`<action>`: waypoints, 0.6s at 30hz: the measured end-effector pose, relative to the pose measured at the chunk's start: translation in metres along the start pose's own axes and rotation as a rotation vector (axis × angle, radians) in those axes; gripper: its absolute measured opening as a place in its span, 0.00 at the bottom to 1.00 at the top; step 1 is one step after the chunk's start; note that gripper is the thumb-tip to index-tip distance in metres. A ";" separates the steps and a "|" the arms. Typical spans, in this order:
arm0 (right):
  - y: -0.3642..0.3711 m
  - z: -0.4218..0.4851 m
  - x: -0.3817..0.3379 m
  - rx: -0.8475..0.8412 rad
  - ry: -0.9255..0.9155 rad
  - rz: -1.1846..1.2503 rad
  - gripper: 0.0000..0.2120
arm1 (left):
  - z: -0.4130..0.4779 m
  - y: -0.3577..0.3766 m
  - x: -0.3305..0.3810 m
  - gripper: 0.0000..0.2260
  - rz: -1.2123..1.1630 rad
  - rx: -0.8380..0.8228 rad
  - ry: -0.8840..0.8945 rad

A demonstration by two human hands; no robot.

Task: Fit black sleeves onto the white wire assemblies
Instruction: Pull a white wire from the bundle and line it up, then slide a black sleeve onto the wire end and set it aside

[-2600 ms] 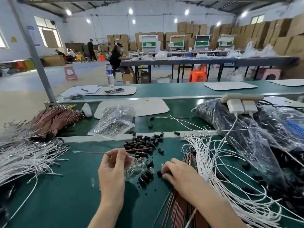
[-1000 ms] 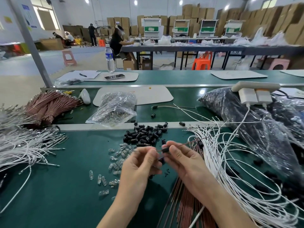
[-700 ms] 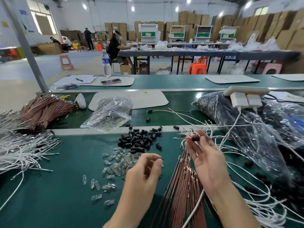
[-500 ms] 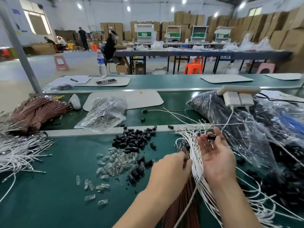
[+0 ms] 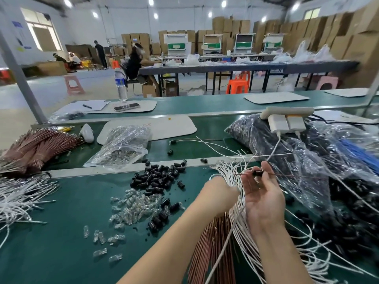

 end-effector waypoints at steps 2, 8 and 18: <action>-0.001 -0.001 -0.001 0.003 0.032 0.054 0.13 | -0.008 -0.018 0.006 0.15 -0.105 0.082 0.056; 0.005 -0.005 0.002 -0.112 0.088 0.056 0.13 | -0.045 -0.107 -0.001 0.13 -0.418 0.456 0.177; 0.028 -0.020 0.031 -0.309 0.182 -0.312 0.14 | -0.104 -0.130 -0.166 0.11 -0.560 0.662 -0.325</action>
Point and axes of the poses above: each hand's wrist, its own z-axis towards the middle knuckle, its own y-axis out of the palm, x = y × z, the point moved 4 cm from there along z, towards the middle knuckle
